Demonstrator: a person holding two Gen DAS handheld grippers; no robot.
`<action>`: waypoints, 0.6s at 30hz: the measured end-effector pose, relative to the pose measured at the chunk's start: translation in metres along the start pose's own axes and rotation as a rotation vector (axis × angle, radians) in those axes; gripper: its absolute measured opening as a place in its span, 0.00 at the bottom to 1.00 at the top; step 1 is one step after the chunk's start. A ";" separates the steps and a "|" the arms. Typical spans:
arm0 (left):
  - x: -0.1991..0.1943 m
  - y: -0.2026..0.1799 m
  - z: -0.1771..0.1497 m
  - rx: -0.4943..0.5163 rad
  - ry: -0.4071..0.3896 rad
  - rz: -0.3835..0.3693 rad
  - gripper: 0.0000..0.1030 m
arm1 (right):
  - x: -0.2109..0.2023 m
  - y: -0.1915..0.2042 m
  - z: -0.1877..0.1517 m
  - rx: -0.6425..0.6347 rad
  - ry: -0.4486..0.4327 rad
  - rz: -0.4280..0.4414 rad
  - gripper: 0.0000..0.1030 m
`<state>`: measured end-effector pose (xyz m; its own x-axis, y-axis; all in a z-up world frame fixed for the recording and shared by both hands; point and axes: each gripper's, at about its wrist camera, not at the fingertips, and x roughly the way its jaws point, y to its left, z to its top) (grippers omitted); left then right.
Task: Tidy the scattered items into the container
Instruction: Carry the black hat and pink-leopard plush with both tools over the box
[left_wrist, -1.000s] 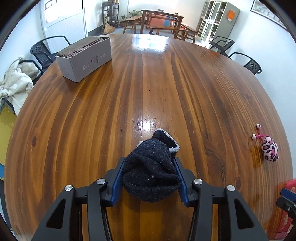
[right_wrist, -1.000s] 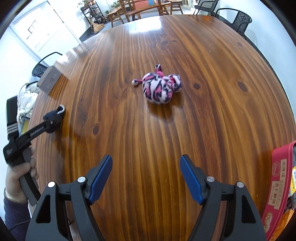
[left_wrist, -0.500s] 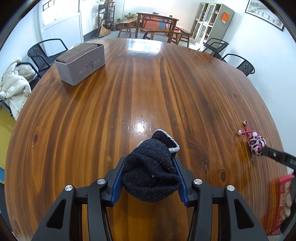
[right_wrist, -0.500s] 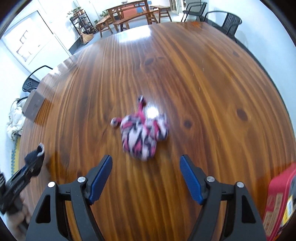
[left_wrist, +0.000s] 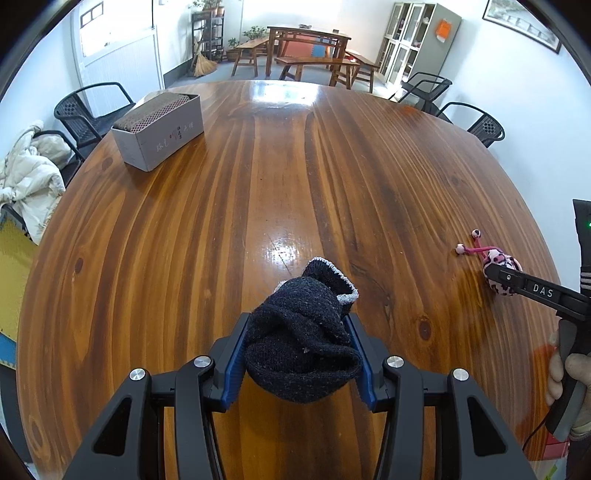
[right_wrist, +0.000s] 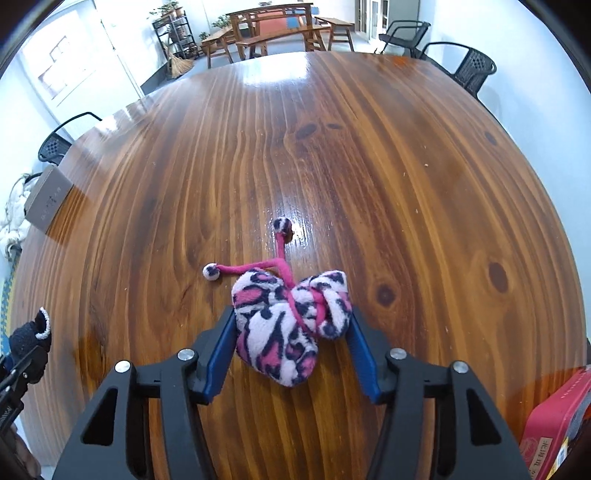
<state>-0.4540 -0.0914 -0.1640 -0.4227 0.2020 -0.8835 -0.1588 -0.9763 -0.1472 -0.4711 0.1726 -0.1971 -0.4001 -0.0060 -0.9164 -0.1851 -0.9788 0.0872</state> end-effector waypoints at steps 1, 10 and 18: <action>-0.002 -0.003 0.000 0.004 -0.001 -0.001 0.49 | -0.004 -0.001 -0.002 -0.002 -0.007 0.005 0.58; -0.023 -0.053 -0.019 0.072 -0.008 -0.015 0.49 | -0.054 -0.024 -0.044 0.032 -0.049 0.073 0.58; -0.043 -0.113 -0.049 0.141 0.001 -0.057 0.49 | -0.105 -0.065 -0.087 0.056 -0.083 0.099 0.58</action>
<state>-0.3741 0.0060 -0.1309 -0.4082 0.2563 -0.8762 -0.3066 -0.9425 -0.1329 -0.3390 0.2191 -0.1406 -0.4912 -0.0825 -0.8671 -0.1905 -0.9612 0.1993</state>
